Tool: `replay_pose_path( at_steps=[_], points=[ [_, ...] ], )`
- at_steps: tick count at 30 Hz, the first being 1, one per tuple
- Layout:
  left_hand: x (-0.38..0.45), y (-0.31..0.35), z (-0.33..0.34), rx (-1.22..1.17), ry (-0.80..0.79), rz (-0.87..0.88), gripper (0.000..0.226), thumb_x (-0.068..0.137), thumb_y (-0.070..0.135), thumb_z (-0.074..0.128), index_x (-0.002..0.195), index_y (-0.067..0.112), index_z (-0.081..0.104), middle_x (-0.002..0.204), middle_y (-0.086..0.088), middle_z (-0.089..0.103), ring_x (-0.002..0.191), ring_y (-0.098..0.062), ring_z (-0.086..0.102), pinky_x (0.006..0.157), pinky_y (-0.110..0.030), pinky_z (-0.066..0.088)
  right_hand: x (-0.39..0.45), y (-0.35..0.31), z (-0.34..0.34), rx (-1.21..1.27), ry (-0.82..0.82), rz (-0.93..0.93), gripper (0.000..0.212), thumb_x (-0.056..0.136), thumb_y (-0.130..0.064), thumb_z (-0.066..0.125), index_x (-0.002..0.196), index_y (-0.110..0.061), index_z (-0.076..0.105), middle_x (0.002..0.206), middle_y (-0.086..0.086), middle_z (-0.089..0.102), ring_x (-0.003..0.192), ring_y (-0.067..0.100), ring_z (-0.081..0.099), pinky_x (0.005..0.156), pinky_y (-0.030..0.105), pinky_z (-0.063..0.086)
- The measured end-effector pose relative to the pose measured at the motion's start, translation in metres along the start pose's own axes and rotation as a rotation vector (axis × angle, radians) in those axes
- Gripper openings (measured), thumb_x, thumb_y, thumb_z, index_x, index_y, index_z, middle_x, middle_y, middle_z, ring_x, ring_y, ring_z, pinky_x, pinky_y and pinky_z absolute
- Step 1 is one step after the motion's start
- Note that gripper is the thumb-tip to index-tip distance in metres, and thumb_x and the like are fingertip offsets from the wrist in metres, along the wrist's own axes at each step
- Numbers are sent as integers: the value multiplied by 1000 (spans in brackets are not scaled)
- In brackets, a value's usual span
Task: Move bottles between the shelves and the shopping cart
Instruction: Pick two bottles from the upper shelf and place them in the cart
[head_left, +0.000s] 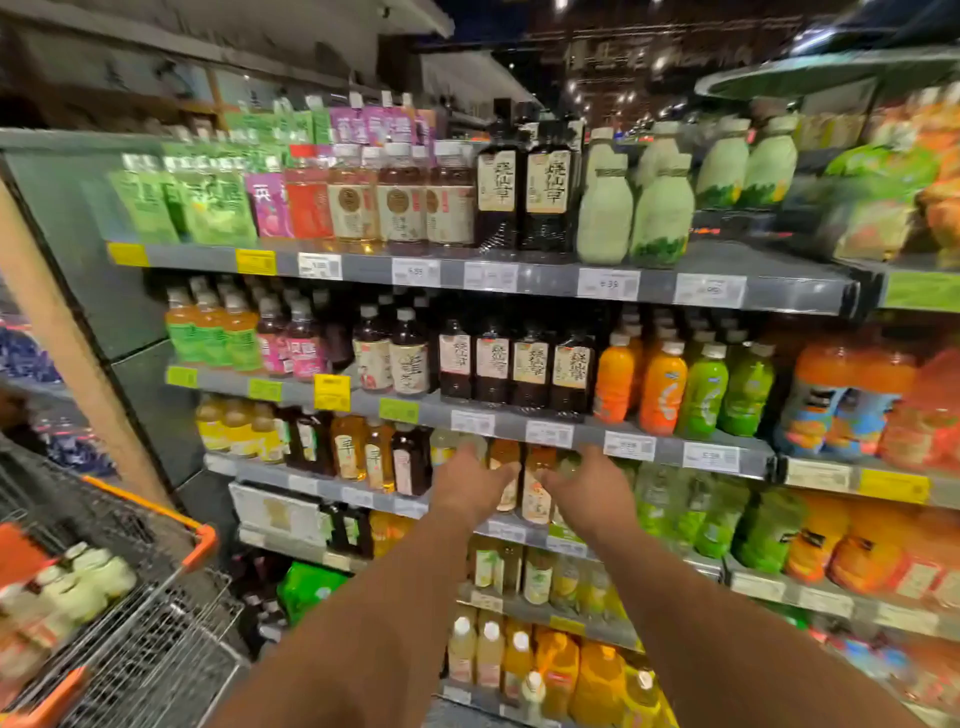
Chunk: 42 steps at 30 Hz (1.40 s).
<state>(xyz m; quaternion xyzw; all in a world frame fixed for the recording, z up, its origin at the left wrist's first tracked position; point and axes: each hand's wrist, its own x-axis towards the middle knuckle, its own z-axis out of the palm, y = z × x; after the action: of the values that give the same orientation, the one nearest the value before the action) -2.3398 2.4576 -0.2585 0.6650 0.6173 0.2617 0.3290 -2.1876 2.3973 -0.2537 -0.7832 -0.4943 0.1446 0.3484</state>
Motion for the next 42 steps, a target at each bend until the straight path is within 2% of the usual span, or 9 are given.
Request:
replay_pose_path(
  at_steps=[3, 8, 12, 17, 19, 23, 28, 34, 42],
  points=[
    [-22, -64, -60, -4, 84, -113, 66, 83, 53, 67, 134, 13, 52, 129, -9, 62, 117, -30, 57, 82, -31, 44, -38, -54, 58, -6, -107, -86, 59, 78, -54, 68, 122, -16, 55, 113, 7, 65, 100, 28, 62, 75, 31, 47],
    [-69, -166, -153, -13, 210, -277, 68, 83, 55, 66, 132, 11, 51, 123, -14, 65, 112, -32, 60, 91, -40, 51, -103, -138, 144, 48, -286, -216, 59, 80, -54, 65, 122, -14, 53, 115, 10, 62, 102, 31, 60, 71, 33, 45],
    [-103, -232, -212, -40, 327, -382, 51, 80, 53, 67, 117, 20, 62, 111, -8, 70, 102, -30, 65, 83, -34, 52, -150, -195, 207, 59, -461, -321, 69, 79, -59, 66, 130, -15, 51, 123, 7, 62, 107, 28, 61, 80, 34, 51],
    [-128, -293, -271, -31, 454, -501, 63, 81, 59, 65, 124, 14, 56, 117, -12, 66, 111, -33, 61, 87, -35, 49, -198, -253, 276, 56, -601, -443, 39, 76, -54, 70, 99, -25, 59, 103, 3, 69, 95, 24, 64, 72, 32, 49],
    [-132, -316, -288, -32, 502, -567, 65, 81, 59, 65, 129, 15, 56, 123, -11, 66, 114, -33, 60, 89, -35, 50, -207, -270, 301, 57, -646, -488, 43, 75, -55, 70, 101, -22, 61, 102, 2, 68, 96, 24, 64, 76, 35, 51],
    [-126, -361, -311, -80, 605, -673, 63, 83, 56, 66, 136, 24, 52, 127, -4, 65, 116, -28, 60, 88, -32, 49, -196, -297, 349, 40, -716, -529, 60, 75, -57, 72, 116, -15, 59, 112, 6, 66, 105, 29, 61, 82, 38, 51],
    [-82, -392, -318, -189, 707, -754, 80, 81, 56, 68, 149, 23, 40, 144, -1, 53, 131, -25, 51, 106, -38, 43, -148, -323, 402, 2, -780, -573, 68, 78, -56, 69, 128, -13, 53, 125, 8, 62, 113, 29, 59, 90, 39, 50],
    [-24, -416, -330, -250, 758, -861, 68, 82, 56, 68, 141, 27, 49, 134, -2, 61, 118, -25, 59, 95, -35, 48, -96, -362, 467, -82, -874, -662, 79, 81, -56, 68, 140, -10, 44, 136, 9, 57, 123, 29, 54, 97, 37, 47],
    [19, -478, -362, -277, 771, -981, 72, 82, 54, 69, 144, 27, 45, 133, -3, 62, 120, -26, 59, 98, -36, 48, -87, -397, 557, -204, -998, -685, 79, 82, -56, 66, 143, -13, 41, 138, 8, 54, 122, 28, 54, 96, 38, 48]
  ],
)
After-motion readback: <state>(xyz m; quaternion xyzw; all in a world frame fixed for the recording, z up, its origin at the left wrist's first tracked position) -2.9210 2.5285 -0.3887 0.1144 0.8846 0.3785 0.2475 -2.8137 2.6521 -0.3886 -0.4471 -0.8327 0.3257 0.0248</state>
